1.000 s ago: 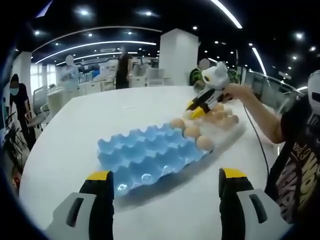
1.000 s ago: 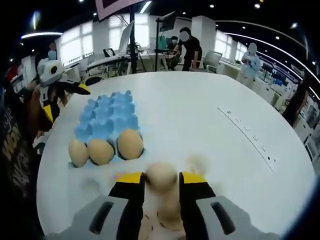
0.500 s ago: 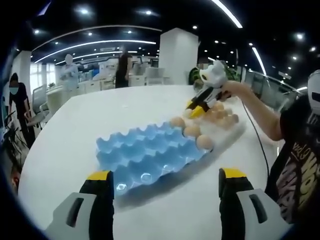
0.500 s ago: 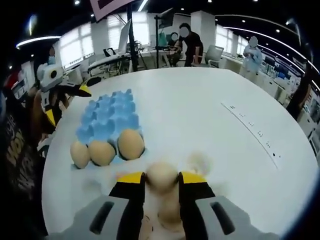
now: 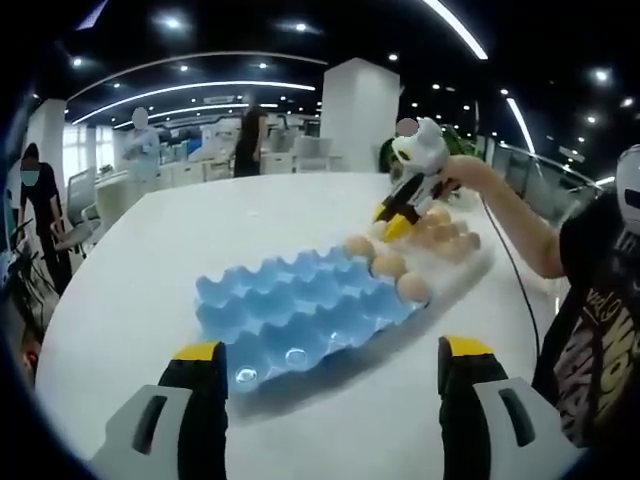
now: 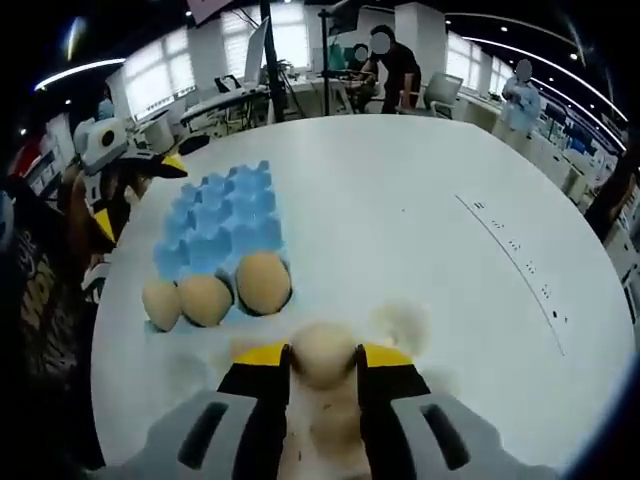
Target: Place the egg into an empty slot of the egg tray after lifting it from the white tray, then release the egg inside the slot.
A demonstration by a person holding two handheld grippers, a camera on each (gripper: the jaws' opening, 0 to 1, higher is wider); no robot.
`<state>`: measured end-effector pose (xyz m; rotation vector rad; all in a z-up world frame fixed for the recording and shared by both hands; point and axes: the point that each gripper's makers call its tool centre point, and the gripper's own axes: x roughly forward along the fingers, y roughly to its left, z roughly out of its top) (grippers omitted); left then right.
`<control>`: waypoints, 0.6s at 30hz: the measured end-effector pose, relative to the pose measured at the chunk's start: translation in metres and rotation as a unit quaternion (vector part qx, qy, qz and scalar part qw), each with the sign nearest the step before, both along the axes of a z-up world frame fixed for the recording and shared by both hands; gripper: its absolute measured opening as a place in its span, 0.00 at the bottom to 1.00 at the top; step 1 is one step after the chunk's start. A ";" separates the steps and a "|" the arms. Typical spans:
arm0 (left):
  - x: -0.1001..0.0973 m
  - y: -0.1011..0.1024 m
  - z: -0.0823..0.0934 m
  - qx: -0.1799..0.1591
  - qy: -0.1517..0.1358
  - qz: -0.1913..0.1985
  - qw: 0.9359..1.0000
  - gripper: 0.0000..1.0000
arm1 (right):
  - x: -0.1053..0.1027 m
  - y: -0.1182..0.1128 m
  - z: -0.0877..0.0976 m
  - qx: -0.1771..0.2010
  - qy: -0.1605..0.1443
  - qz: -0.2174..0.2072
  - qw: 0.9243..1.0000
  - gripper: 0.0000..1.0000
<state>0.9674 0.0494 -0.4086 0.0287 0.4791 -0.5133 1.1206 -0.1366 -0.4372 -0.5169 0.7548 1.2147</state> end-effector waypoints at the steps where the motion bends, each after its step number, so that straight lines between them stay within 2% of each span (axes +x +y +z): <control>1: 0.000 0.000 0.000 0.000 0.000 0.000 1.000 0.88 | 0.000 0.000 0.000 0.000 -0.002 0.001 1.000 0.27; 6: -0.001 -0.001 -0.001 0.001 0.001 -0.003 1.000 0.88 | -0.002 0.000 0.001 0.005 -0.023 0.003 1.000 0.27; 11: -0.001 -0.001 0.002 -0.002 0.000 0.000 1.000 0.88 | 0.000 -0.001 0.003 0.042 -0.021 -0.013 0.999 0.27; 18: 0.000 -0.001 0.005 0.003 -0.002 -0.001 1.000 0.88 | 0.001 -0.001 0.005 0.070 -0.023 -0.029 0.997 0.27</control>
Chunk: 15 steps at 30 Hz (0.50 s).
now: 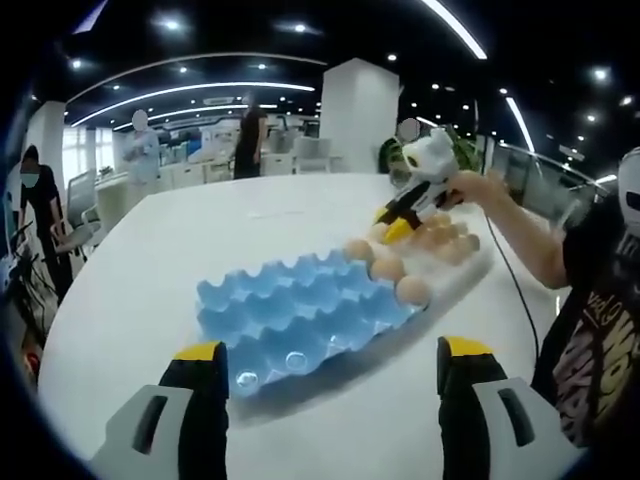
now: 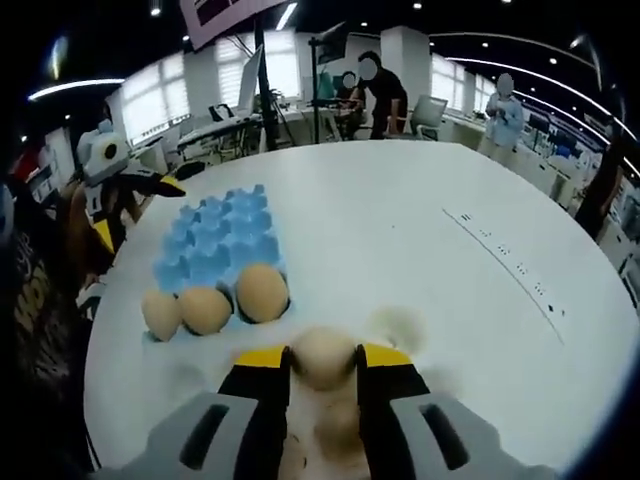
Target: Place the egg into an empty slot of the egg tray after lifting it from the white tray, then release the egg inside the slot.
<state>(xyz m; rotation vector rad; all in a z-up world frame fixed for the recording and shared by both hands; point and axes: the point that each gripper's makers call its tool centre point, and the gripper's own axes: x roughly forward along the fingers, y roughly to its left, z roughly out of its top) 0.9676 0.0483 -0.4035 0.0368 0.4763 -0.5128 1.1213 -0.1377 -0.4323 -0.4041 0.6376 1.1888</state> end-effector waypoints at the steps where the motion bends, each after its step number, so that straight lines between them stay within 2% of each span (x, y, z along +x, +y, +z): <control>1: 0.000 0.000 0.000 0.000 0.000 0.001 1.000 0.88 | 0.001 0.000 0.000 0.003 0.001 -0.003 1.000 0.27; 8: 0.000 0.003 0.003 0.000 -0.003 0.003 1.000 0.87 | 0.003 0.001 0.004 0.028 0.022 -0.028 0.999 0.27; 15: -0.002 0.007 0.003 0.001 -0.002 0.008 1.000 0.87 | 0.005 0.001 0.006 0.037 0.026 -0.034 0.998 0.27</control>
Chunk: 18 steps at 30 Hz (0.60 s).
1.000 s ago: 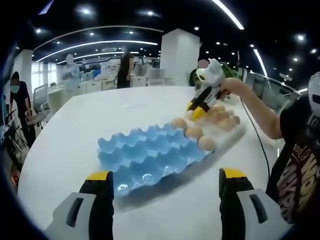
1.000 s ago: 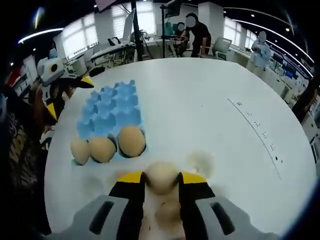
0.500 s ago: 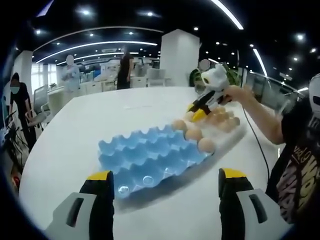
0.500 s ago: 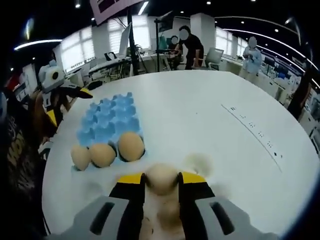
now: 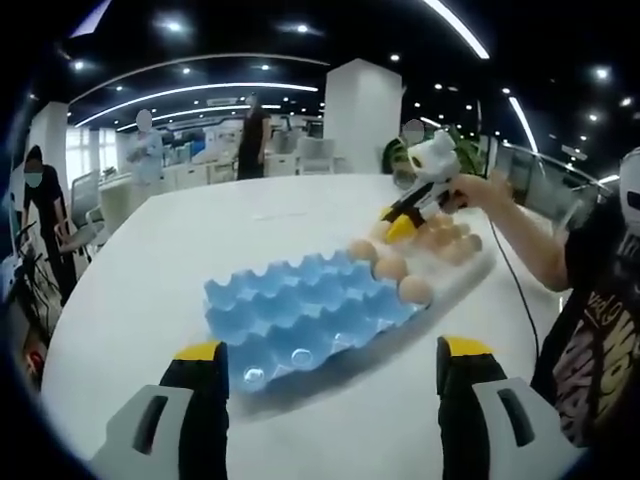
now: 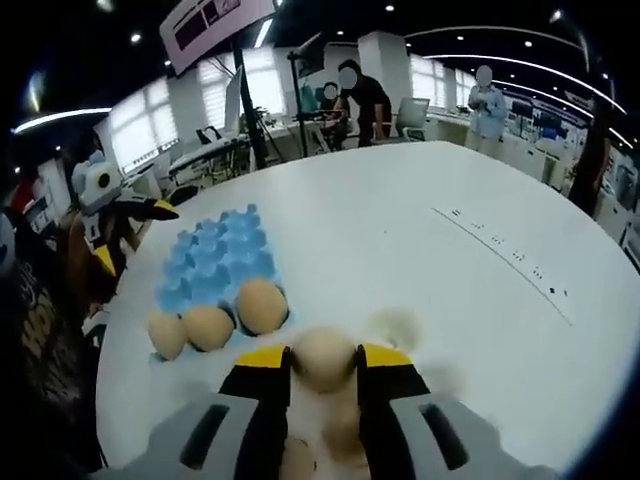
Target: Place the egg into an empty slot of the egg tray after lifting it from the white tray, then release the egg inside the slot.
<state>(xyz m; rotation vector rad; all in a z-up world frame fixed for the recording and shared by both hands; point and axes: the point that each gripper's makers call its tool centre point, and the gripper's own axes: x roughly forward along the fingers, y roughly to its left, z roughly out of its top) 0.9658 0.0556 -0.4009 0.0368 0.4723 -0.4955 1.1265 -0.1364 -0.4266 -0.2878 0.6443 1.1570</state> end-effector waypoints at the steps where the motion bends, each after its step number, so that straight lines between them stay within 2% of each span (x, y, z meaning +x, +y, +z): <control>1: 0.000 0.001 0.000 -0.001 -0.001 0.001 1.000 0.87 | 0.000 0.000 0.001 0.003 -0.001 -0.001 1.000 0.27; 6: 0.000 0.001 0.000 0.000 0.000 0.002 1.000 0.87 | 0.001 0.001 0.014 0.030 0.003 -0.001 1.000 0.27; 14: 0.001 0.000 0.000 -0.001 -0.002 0.001 1.000 0.87 | 0.002 0.000 0.018 0.028 -0.009 0.000 1.000 0.27; 16: 0.001 -0.001 -0.001 -0.001 0.000 0.001 1.000 0.87 | 0.008 0.000 0.025 0.041 -0.018 -0.011 0.999 0.27; 18: 0.001 -0.001 -0.002 0.000 0.001 0.000 1.000 0.87 | 0.013 -0.003 0.023 0.035 -0.018 -0.014 0.999 0.27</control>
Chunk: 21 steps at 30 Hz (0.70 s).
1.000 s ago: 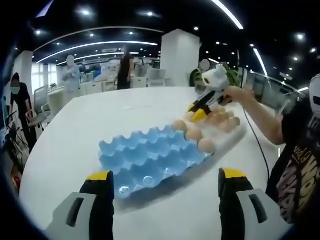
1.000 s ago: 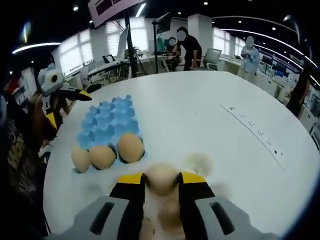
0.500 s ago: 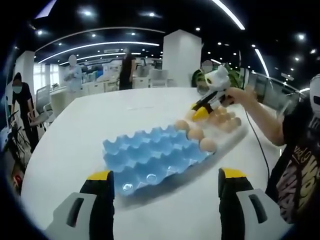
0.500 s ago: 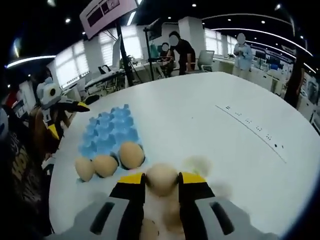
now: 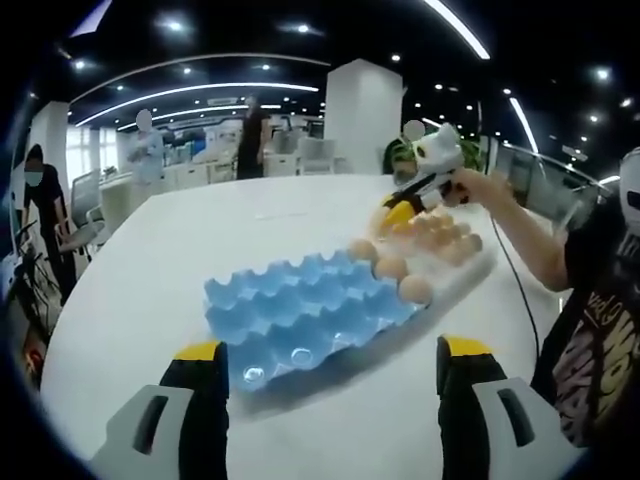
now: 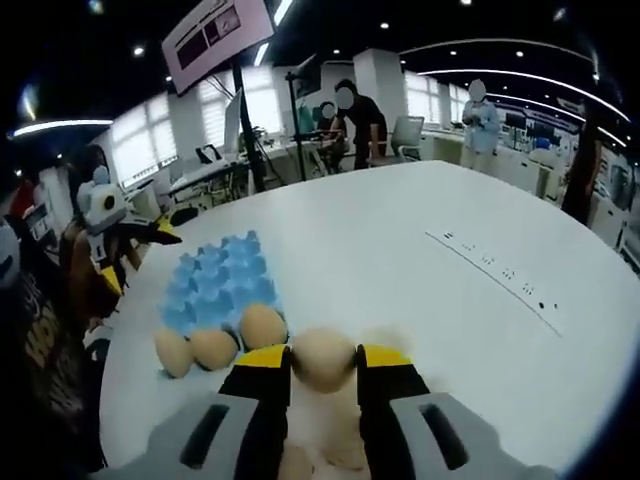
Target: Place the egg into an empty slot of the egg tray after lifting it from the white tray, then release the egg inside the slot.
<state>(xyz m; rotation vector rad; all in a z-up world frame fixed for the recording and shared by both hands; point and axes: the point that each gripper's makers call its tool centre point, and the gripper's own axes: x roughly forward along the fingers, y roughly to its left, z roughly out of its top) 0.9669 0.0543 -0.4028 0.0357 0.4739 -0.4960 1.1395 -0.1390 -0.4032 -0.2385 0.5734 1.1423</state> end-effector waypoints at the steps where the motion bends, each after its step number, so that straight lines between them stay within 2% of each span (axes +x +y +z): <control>1: 0.000 0.000 0.000 -0.001 0.000 0.000 1.000 0.87 | 0.003 -0.002 -0.001 -0.007 -0.007 -0.006 1.000 0.27; 2: 0.000 -0.001 0.000 -0.001 0.000 -0.001 1.000 0.87 | 0.005 -0.002 -0.003 -0.012 -0.011 -0.007 1.000 0.27; 5: 0.000 -0.001 0.001 -0.002 -0.001 -0.002 1.000 0.87 | 0.006 0.002 0.004 0.012 -0.016 -0.008 1.000 0.27; 8: 0.000 0.001 -0.002 0.001 0.002 0.002 1.000 0.87 | 0.012 0.000 0.004 0.000 -0.034 -0.016 0.999 0.27; 10: 0.000 0.001 -0.002 -0.001 0.003 0.001 1.000 0.87 | 0.009 0.002 0.000 -0.004 -0.025 -0.009 1.000 0.27; 12: 0.000 0.000 -0.002 -0.001 0.002 0.000 1.000 0.87 | 0.009 0.004 0.001 0.001 -0.029 -0.011 1.000 0.27; 21: 0.000 -0.001 -0.003 -0.001 0.003 -0.001 1.000 0.87 | 0.006 0.009 -0.001 -0.022 -0.055 0.008 0.998 0.28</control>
